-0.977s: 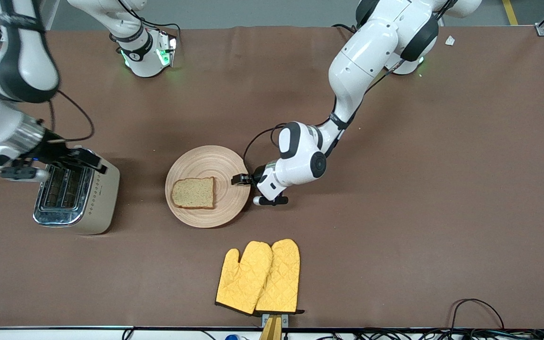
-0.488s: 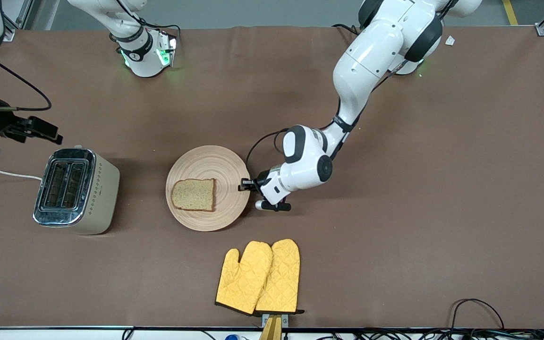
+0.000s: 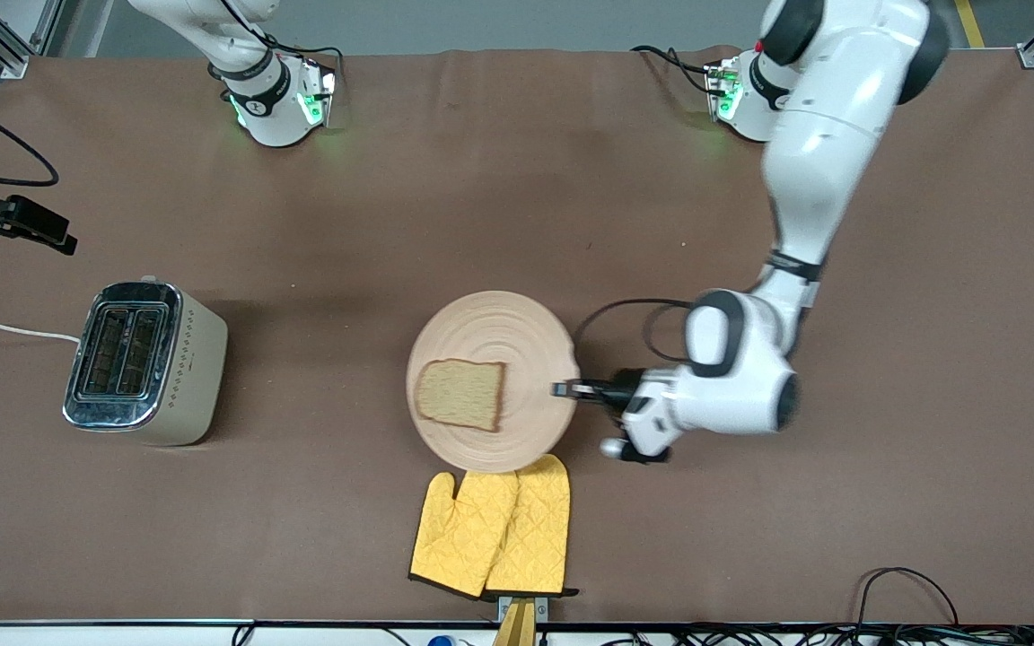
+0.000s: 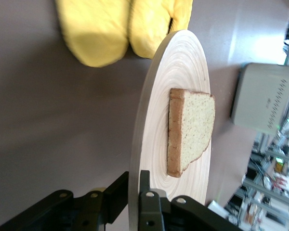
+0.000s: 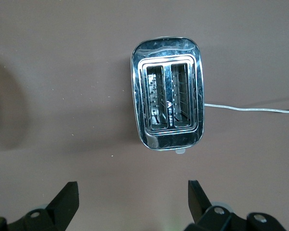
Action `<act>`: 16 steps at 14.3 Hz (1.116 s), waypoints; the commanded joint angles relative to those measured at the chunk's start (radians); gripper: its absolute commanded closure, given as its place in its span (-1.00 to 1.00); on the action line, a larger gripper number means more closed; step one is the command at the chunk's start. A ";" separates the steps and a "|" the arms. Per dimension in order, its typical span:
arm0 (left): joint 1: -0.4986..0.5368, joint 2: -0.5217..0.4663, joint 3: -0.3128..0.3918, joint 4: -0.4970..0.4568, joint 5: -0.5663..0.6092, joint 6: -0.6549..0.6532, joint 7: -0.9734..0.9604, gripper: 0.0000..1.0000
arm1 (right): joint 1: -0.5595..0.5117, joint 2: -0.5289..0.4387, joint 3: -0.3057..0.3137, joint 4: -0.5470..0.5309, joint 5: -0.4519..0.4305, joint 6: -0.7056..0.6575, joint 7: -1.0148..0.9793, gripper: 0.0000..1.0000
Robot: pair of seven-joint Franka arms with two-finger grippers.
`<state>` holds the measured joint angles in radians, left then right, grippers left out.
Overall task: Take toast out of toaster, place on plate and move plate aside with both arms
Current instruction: 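Drag the plate with the bread away from the toaster with the left gripper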
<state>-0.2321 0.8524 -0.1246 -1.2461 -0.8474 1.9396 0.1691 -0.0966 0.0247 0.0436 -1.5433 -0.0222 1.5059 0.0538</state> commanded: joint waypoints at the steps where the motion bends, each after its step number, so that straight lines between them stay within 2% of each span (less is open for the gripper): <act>1: 0.164 -0.027 -0.018 -0.039 -0.007 -0.147 0.204 0.99 | -0.003 0.009 0.002 0.017 -0.018 -0.013 0.018 -1.00; 3: 0.306 -0.009 -0.018 -0.041 -0.009 -0.242 0.381 0.99 | -0.003 0.009 0.002 0.017 -0.018 -0.013 0.018 -1.00; 6: 0.494 0.022 -0.017 -0.038 0.011 -0.385 0.534 0.99 | -0.003 0.009 0.002 0.017 -0.016 -0.016 0.018 -1.00; 9: 0.631 0.086 -0.017 -0.035 0.073 -0.410 0.636 0.99 | -0.005 0.009 0.002 0.015 -0.015 -0.018 0.018 -1.00; 12: 0.707 0.174 -0.015 -0.032 0.076 -0.421 0.687 0.99 | -0.003 0.009 0.002 0.015 -0.015 -0.018 0.018 -1.00; 16: 0.724 0.235 -0.007 -0.016 0.071 -0.413 0.693 0.97 | -0.003 0.009 0.004 0.015 -0.012 -0.018 0.018 -1.00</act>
<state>0.4908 1.0680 -0.1236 -1.2827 -0.7712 1.5428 0.8665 -0.0971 0.0295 0.0415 -1.5421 -0.0227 1.5015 0.0563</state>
